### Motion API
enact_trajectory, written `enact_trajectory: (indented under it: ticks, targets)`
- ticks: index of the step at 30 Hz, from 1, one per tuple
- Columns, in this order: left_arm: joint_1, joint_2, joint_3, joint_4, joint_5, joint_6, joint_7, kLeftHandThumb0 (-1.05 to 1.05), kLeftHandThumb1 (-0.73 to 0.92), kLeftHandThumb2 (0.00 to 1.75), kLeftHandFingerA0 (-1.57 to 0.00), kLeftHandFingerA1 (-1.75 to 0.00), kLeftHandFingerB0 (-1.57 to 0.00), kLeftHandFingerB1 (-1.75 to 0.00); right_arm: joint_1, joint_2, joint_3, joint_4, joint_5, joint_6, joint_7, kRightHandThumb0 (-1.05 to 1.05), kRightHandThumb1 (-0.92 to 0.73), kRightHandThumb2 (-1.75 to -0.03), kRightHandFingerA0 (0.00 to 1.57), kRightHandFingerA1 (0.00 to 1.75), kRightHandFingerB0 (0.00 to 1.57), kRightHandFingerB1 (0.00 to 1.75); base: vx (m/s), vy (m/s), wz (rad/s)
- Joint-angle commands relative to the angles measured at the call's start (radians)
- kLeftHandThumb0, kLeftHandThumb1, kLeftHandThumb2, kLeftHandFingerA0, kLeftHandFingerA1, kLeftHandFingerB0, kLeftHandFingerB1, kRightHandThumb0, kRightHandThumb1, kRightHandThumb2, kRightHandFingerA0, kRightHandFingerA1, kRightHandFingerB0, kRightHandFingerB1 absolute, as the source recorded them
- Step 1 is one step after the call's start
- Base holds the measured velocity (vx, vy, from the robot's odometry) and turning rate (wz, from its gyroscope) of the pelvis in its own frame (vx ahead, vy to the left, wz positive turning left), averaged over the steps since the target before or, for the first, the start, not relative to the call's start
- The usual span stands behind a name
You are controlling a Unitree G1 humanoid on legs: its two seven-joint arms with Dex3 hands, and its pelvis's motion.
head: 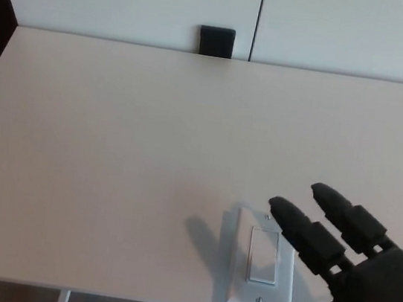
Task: The robot walk towards a table in front and then clicks the light switch button using the right hand's index finger
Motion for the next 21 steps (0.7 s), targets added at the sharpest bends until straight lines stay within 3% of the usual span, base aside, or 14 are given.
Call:
enact_trajectory:
  ticks: [1, 21]
  targets:
    - [-0.010, 0.027, 0.023, -0.027, -0.019, 0.075, -0.004, -0.24, 0.76, 0.68, -0.28, -0.47, -0.18, -0.39, -0.016, -0.123, 0.188, 0.113, -0.583, 0.244, -0.123, -1.00, -0.61, -1.01, 0.00, 0.00, 0.00, 0.01, 0.00, 0.000, 0.00]
    - [-0.020, 0.030, 0.023, -0.033, -0.020, 0.088, -0.003, -0.24, 0.77, 0.68, -0.27, -0.46, -0.17, -0.38, -0.010, -0.170, 0.301, 0.100, -0.627, 0.375, -0.150, -1.03, -0.67, -1.06, 0.00, 0.00, 0.02, 0.03, 0.00, 0.000, 0.00]
